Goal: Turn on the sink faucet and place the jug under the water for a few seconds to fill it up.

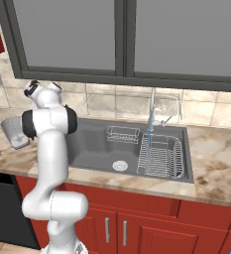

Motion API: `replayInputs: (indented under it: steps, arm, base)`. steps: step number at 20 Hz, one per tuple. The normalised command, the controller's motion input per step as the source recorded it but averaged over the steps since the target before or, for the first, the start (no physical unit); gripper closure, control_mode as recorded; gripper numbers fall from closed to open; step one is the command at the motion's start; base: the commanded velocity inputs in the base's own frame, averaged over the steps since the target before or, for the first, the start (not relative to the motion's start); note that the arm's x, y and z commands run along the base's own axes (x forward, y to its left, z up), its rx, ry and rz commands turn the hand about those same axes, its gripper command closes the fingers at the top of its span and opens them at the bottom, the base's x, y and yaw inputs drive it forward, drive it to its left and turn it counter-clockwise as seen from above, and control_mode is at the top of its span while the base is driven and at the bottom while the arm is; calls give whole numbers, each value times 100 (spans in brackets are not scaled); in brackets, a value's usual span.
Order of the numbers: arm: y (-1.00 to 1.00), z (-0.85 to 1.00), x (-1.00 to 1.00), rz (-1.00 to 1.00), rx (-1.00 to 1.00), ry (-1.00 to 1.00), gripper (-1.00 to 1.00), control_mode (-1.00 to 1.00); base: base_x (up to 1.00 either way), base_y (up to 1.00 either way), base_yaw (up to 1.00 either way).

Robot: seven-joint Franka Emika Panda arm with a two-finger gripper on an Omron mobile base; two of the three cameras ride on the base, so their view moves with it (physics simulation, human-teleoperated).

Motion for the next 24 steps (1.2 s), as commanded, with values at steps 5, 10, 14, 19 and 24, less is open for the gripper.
replayInputs:
  steps: [5, 10, 14, 19, 24]
  arm:
    - [0, 4, -36, -16, 0, -15, 100, -100]
    - [-9, 10, -35, -28, 7, -14, 100, -100]
    - [-12, 14, -36, -35, 15, -10, 100, -100]
    - [-25, 20, -42, -38, 19, -7, 100, -100]
    - [-32, 31, -41, -45, 15, -3, 100, -100]
  base:
    - [0, 0, 0]
    - [0, 0, 0]
    - [0, 0, 0]
    - [0, 0, 0]
    - [0, 0, 0]
